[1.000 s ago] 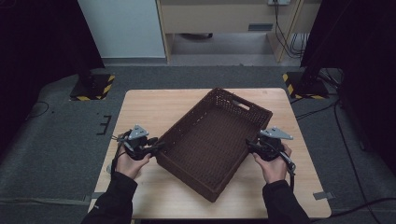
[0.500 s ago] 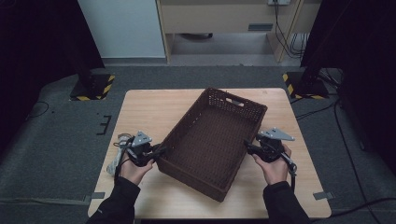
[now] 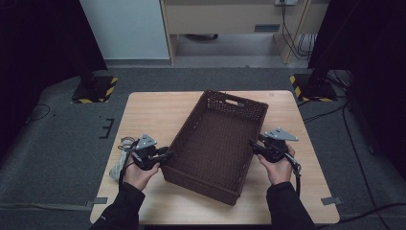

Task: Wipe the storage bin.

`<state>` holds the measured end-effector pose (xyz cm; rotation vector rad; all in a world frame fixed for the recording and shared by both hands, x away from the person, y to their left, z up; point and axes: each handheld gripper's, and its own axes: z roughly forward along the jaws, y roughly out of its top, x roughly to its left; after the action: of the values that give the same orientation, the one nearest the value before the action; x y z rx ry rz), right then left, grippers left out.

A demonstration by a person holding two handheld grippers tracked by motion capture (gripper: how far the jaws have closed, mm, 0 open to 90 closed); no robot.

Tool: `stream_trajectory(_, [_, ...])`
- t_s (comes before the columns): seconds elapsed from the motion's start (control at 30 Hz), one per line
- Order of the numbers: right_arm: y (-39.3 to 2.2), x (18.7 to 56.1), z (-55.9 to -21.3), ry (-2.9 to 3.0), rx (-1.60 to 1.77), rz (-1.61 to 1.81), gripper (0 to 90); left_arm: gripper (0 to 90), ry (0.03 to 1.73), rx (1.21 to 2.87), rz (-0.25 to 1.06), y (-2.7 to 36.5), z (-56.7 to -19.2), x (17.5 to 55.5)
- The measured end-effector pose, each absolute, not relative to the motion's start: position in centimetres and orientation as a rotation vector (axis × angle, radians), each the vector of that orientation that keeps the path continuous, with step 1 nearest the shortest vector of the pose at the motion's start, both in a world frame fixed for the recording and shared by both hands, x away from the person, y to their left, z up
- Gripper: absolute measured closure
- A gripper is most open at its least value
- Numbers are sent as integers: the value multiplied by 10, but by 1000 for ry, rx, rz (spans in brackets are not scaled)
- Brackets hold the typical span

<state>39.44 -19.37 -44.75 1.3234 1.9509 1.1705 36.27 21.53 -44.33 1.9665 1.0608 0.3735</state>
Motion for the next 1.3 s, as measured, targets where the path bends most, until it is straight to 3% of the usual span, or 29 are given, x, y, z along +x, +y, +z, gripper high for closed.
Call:
stream_trajectory(0.2, [-191,385,-447,1970,1328,1184,475,700,1074,1965,374,213,-446,353])
stream_trajectory(0.37, [-188,379,-448,2001,1337,1165,475,691,1069,1973,373,211,-445,348])
stream_trajectory(0.67, [-187,389,-451,1980,1329,1182,526,564,1065,1942,415,213,-434,362])
stream_trajectory(0.87, [-183,397,-451,1979,1322,1161,537,607,1052,1987,411,202,-442,368])
stream_trajectory(1.03, [-184,389,-448,2008,1313,1160,470,681,1051,1972,404,201,-444,362])
stream_trajectory(1.3, [-184,378,-450,2048,1304,1168,517,635,1045,1992,410,197,-443,352])
